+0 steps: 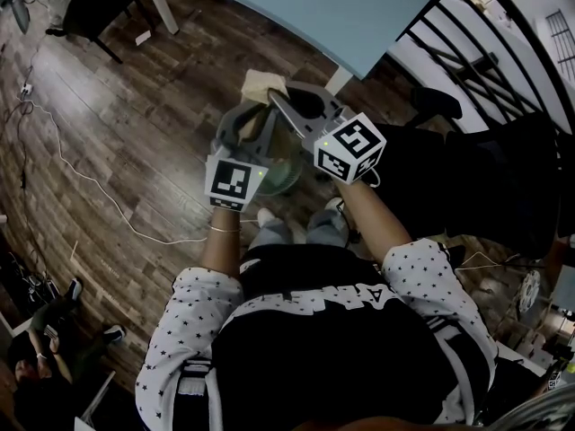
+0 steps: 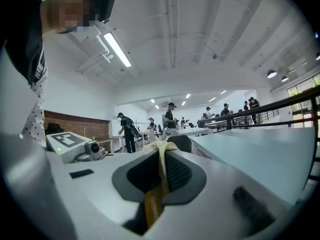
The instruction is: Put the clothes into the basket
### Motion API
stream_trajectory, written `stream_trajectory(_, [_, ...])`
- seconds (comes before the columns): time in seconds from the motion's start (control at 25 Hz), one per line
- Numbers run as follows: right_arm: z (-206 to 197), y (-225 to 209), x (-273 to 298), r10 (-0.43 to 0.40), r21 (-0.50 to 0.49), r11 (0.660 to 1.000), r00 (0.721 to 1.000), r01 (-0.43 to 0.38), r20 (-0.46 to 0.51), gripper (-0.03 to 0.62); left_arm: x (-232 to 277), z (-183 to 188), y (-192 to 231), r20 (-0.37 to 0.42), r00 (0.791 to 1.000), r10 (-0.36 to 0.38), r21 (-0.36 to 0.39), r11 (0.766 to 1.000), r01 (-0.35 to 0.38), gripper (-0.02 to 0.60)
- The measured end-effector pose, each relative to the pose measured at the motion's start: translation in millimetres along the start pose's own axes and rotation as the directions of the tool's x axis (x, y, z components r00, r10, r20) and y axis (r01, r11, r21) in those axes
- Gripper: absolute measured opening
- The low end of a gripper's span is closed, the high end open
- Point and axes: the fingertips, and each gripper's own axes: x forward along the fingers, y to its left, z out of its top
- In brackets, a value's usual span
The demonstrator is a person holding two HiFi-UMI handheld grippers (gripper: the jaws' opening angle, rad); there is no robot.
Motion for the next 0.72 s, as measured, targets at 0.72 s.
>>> stream_trajectory(0.72, [-39,4,-4,0.001,0.044,0.999,0.998,0.002,-0.061,0.038,-7,-35,-13,-0.057,0.998,-0.040,-0.028,0.999,0.038,0.034])
